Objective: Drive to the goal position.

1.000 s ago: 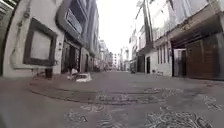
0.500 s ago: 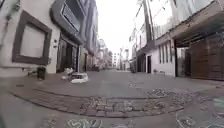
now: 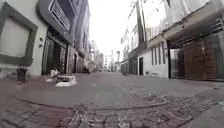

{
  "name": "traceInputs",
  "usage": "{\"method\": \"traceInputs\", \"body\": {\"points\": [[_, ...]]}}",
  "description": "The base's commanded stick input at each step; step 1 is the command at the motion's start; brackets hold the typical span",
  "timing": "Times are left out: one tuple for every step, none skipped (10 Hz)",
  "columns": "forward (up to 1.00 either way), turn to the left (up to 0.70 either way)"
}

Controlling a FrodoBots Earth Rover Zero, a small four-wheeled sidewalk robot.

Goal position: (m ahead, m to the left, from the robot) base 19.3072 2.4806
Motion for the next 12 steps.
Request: {"method": "traceInputs", "body": {"points": [[1.0,0.06],[1.0,0.06],[1.0,0.06],[1.0,0.06],[1.0,0.06],[1.0,0.06],[1.0,0.06],[1.0,0.06],[1.0,0.06],[1.0,0.06],[1.0,0.06],[1.0,0.06]]}}
